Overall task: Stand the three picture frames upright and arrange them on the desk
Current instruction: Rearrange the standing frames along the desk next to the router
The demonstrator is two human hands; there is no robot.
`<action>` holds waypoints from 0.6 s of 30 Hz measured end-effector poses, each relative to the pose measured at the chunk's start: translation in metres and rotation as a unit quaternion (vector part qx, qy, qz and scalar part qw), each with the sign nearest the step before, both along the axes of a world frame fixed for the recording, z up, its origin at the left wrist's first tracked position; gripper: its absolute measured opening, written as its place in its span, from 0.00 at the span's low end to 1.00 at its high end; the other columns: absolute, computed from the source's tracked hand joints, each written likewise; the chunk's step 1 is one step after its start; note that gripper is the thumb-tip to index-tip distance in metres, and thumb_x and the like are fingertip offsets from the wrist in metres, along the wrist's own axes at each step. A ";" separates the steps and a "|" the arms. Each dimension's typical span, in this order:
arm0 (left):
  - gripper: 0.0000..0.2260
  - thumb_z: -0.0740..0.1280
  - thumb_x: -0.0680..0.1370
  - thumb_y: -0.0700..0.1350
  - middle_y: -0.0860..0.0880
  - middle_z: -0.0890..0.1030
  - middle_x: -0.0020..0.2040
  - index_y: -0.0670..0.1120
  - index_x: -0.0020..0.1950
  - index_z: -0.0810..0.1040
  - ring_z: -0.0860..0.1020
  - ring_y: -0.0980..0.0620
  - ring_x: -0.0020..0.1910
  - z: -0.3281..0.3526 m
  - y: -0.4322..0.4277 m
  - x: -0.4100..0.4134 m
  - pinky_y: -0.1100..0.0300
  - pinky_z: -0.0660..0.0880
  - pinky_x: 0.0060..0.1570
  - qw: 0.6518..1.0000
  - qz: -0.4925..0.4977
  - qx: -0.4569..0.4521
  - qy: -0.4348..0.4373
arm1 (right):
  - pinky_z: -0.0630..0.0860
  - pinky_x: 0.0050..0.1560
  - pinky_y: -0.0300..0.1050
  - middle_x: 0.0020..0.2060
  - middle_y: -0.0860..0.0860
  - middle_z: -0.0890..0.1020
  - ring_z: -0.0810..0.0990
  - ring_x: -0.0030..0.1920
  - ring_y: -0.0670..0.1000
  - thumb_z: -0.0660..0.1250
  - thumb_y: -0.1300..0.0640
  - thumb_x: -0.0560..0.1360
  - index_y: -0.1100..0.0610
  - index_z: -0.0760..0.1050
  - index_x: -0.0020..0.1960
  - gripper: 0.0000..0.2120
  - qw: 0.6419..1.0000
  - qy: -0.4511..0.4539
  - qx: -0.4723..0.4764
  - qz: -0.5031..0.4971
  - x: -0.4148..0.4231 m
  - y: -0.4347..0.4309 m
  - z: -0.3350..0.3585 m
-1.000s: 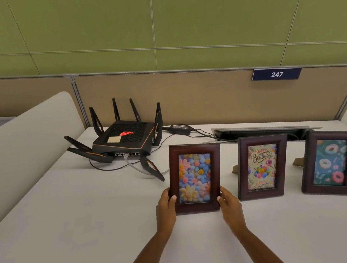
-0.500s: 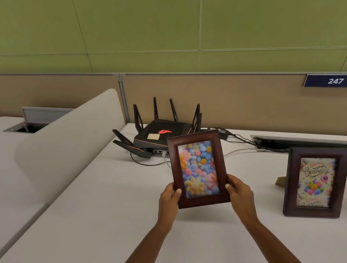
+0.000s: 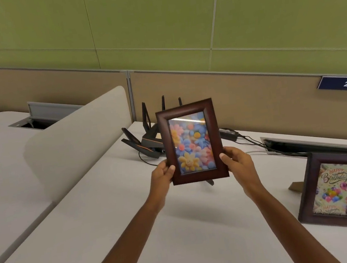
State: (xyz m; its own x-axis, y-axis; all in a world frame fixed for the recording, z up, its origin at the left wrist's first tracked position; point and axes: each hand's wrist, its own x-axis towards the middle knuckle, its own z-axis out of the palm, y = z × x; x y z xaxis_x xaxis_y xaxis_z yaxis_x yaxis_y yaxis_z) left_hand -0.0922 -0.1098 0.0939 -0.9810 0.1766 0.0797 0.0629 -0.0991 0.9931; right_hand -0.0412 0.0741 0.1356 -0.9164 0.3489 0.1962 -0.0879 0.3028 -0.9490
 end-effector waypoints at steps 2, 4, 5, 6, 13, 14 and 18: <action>0.15 0.56 0.80 0.37 0.44 0.76 0.57 0.38 0.66 0.68 0.76 0.48 0.54 0.002 -0.012 -0.008 0.68 0.78 0.43 1.000 0.018 0.007 0.007 | 0.80 0.48 0.48 0.54 0.58 0.80 0.80 0.52 0.57 0.61 0.56 0.76 0.61 0.72 0.59 0.14 0.998 -0.021 -0.033 0.054 -0.012 -0.009 0.000; 0.14 0.56 0.79 0.36 0.43 0.76 0.57 0.36 0.65 0.68 0.75 0.48 0.54 0.000 -0.024 -0.015 0.74 0.77 0.39 0.999 0.035 0.008 0.010 | 0.80 0.39 0.36 0.53 0.55 0.80 0.82 0.46 0.51 0.61 0.53 0.76 0.59 0.71 0.60 0.15 0.991 -0.056 -0.048 0.109 -0.026 -0.021 -0.002; 0.14 0.56 0.79 0.36 0.43 0.76 0.57 0.36 0.65 0.68 0.75 0.48 0.54 -0.002 -0.031 -0.018 0.75 0.77 0.38 0.999 0.039 0.004 0.009 | 0.80 0.35 0.33 0.52 0.53 0.80 0.81 0.44 0.48 0.61 0.53 0.76 0.58 0.70 0.61 0.16 0.987 -0.073 -0.061 0.130 -0.032 -0.027 -0.003; 0.14 0.57 0.79 0.36 0.43 0.76 0.57 0.36 0.64 0.69 0.76 0.48 0.54 -0.004 -0.038 -0.021 0.75 0.77 0.38 0.999 0.042 -0.005 0.008 | 0.79 0.34 0.33 0.51 0.52 0.79 0.81 0.43 0.46 0.62 0.53 0.75 0.56 0.70 0.61 0.15 0.982 -0.086 -0.077 0.148 -0.040 -0.033 -0.005; 0.12 0.57 0.79 0.36 0.46 0.77 0.54 0.37 0.62 0.71 0.76 0.48 0.53 -0.019 -0.077 -0.041 0.67 0.76 0.44 0.994 0.090 -0.061 0.012 | 0.75 0.58 0.56 0.51 0.50 0.80 0.79 0.53 0.55 0.65 0.60 0.73 0.49 0.72 0.52 0.09 0.946 -0.160 -0.161 0.230 -0.090 -0.063 -0.030; 0.12 0.57 0.79 0.36 0.46 0.77 0.53 0.37 0.62 0.71 0.76 0.48 0.52 -0.022 -0.082 -0.044 0.69 0.77 0.42 0.993 0.097 -0.065 0.011 | 0.76 0.55 0.55 0.51 0.50 0.80 0.80 0.52 0.54 0.64 0.60 0.73 0.50 0.72 0.52 0.10 0.943 -0.168 -0.166 0.235 -0.096 -0.068 -0.032; 0.12 0.57 0.79 0.35 0.45 0.77 0.53 0.36 0.62 0.71 0.76 0.48 0.50 -0.036 -0.097 -0.058 0.78 0.75 0.34 0.989 0.131 -0.063 -0.002 | 0.78 0.42 0.43 0.45 0.46 0.81 0.81 0.45 0.49 0.64 0.62 0.73 0.48 0.72 0.47 0.09 0.938 -0.181 -0.164 0.247 -0.117 -0.087 -0.038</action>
